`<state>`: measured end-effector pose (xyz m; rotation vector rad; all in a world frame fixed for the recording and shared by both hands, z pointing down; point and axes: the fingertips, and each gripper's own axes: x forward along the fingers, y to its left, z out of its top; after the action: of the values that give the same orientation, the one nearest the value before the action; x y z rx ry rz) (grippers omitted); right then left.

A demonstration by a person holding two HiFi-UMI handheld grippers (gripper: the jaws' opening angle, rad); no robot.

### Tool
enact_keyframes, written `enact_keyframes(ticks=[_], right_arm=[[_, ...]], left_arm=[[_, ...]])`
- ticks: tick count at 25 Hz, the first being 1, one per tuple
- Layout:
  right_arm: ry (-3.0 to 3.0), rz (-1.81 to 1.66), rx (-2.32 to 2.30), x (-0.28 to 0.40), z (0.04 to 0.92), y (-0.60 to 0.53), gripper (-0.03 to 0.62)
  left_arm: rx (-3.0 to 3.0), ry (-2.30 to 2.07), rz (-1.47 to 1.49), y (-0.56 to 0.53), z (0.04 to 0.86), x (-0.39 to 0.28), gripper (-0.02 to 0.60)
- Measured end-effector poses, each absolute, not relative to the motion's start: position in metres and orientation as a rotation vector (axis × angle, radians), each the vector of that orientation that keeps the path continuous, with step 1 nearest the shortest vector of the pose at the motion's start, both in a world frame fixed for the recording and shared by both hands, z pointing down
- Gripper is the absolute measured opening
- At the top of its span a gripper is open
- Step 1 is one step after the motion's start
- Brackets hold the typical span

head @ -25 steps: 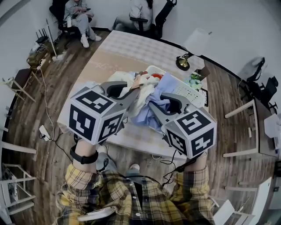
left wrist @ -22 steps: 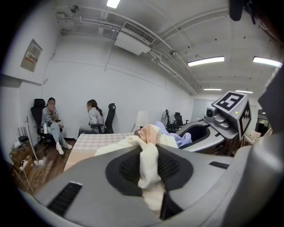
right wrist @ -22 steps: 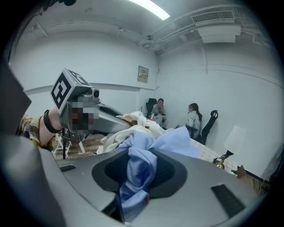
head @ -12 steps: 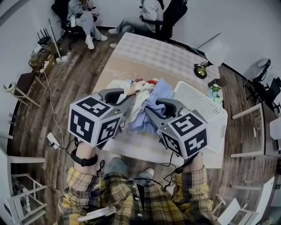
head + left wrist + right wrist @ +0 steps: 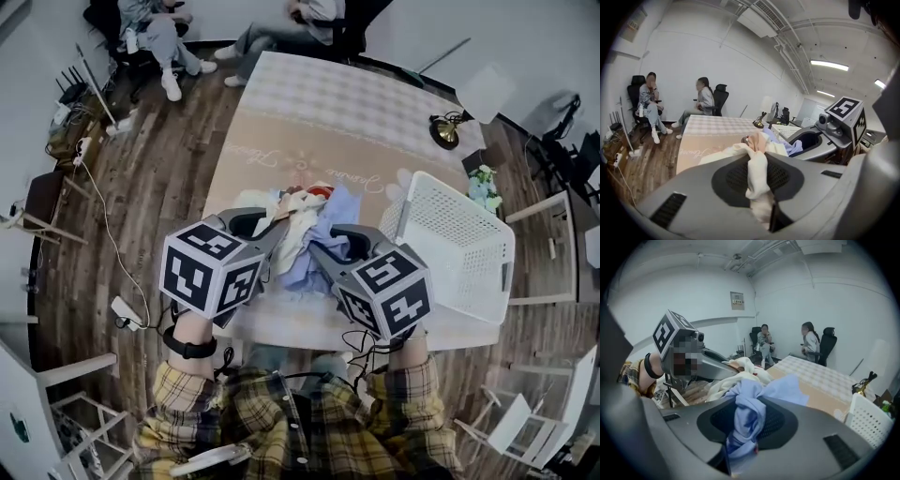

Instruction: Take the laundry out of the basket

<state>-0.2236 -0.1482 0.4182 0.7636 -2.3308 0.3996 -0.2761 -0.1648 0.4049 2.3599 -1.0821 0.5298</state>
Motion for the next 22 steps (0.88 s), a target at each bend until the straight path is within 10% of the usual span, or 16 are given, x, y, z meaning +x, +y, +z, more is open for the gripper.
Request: enact_keyframes(ticks=[22], right_arm=[[-2.134, 0.704, 0.847, -0.205, 0.567, -0.133, 0.186]], left_arm=[[2.267, -0.954, 0.573, -0.158, 0.543, -0.267, 0.097]])
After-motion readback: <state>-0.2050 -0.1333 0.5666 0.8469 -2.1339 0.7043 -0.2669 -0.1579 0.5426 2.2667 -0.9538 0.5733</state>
